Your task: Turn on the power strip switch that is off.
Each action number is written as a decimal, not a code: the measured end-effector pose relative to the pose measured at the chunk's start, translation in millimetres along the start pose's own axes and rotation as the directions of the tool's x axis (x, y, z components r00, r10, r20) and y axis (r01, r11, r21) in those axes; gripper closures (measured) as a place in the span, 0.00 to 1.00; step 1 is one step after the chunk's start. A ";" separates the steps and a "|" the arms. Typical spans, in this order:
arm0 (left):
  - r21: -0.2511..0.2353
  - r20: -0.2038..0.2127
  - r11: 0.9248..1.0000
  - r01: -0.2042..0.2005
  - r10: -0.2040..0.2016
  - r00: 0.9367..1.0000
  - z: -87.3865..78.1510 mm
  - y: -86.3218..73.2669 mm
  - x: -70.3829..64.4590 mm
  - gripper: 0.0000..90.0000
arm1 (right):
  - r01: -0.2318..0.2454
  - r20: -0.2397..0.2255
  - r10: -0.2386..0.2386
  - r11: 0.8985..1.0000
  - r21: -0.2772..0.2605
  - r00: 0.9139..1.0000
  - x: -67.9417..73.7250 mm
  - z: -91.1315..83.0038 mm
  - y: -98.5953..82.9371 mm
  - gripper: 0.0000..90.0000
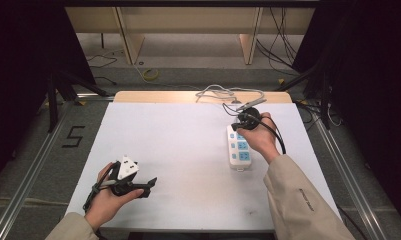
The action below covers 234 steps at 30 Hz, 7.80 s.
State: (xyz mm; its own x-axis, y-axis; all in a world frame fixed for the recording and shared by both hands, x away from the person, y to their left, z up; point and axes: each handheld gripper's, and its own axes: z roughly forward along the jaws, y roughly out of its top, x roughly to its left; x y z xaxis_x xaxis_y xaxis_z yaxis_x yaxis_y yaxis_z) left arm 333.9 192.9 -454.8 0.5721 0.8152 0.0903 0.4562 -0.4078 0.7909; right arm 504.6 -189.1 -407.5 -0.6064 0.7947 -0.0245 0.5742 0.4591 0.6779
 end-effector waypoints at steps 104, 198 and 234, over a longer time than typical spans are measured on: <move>0.000 0.010 1.000 -0.004 0.004 1.000 1.2 0.8 -1.4 0.17 | 0.007 0.019 -0.010 0.988 0.156 1.000 -4.1 41.9 -2.2 1.00; 0.004 0.019 1.000 -0.008 0.008 1.000 3.4 1.6 -3.5 0.17 | -0.039 0.055 0.031 0.985 0.166 0.998 -1.4 43.1 -1.4 1.00; 0.005 0.014 1.000 -0.006 0.006 1.000 2.7 1.2 -3.1 0.17 | -0.033 0.051 0.028 0.996 0.086 0.998 -4.4 6.4 -13.0 0.73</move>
State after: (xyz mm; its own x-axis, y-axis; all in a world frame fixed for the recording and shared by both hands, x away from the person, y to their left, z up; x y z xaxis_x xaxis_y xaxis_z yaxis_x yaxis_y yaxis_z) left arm 334.5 188.7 -455.7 0.5845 0.8068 0.0865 0.4559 -0.4146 0.7876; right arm 503.3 -196.0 -420.9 -0.5611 0.8266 -0.0426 0.6391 0.4654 0.6123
